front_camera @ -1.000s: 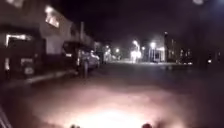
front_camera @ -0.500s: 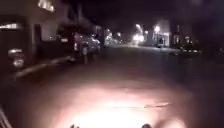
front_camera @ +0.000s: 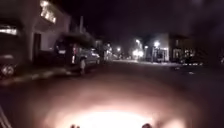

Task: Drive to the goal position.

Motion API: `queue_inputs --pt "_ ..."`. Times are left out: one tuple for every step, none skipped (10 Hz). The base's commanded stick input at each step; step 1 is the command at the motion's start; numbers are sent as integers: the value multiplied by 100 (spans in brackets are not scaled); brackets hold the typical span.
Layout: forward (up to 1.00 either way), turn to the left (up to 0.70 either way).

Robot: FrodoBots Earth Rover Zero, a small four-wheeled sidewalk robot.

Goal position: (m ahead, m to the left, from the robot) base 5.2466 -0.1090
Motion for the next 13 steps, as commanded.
queue_inputs --pt "100 0" --pt "100 0" --pt "100 -21" --pt "100 -40" --pt "100 -40" --pt "100 -40" --pt "100 -18" --pt "100 0" --pt "100 0" --pt "100 0" --pt "100 0" --pt "100 0" --pt "100 0"
